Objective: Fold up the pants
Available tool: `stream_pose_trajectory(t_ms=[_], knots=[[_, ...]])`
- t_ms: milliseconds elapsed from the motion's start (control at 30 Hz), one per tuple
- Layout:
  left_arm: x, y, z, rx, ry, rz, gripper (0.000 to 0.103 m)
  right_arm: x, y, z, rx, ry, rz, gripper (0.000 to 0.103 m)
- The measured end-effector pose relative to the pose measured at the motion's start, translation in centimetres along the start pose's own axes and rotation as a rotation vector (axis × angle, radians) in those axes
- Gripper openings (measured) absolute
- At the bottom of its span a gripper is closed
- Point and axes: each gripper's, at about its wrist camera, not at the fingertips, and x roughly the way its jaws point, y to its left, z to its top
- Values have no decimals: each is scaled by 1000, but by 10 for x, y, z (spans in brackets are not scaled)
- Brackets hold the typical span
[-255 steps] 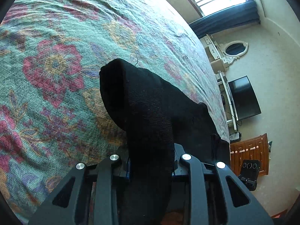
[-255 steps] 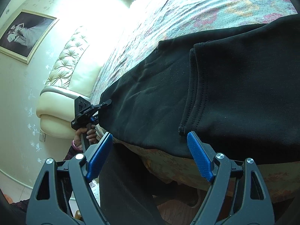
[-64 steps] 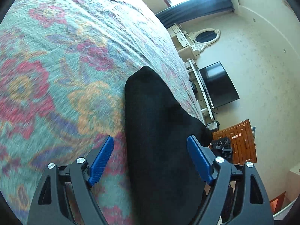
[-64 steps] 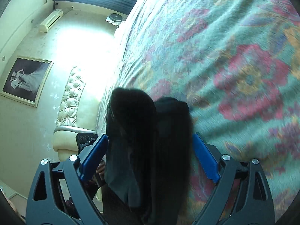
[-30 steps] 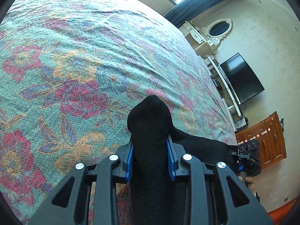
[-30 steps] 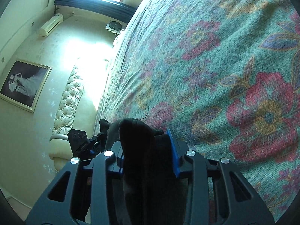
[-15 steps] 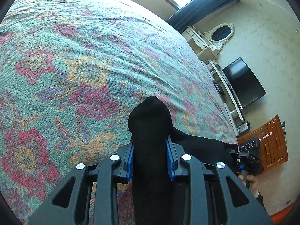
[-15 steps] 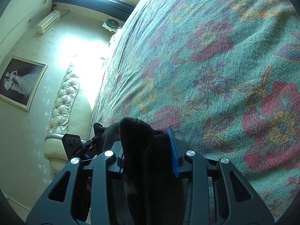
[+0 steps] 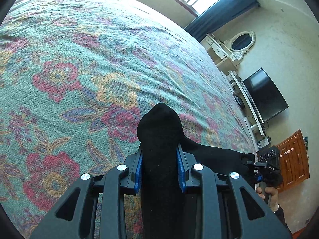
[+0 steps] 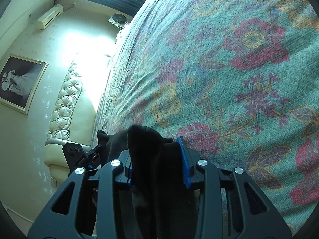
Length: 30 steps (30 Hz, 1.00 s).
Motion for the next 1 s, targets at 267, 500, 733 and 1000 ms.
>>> stream_pose_trajectory(t_ms=[267,500,733,1000], knots=[[-6,17,15,1,-16,27,29,30,11,11,-7,27,8,35],[-6,32,30,-12,-24,42,29,50,19,21,-15,49,7,35],[-5,49,48,-35,-24,60,29,71,28,32,-20,66,17,35],[1,60,72,-29,-26,98,29,92,34,47,2,63,47,35]])
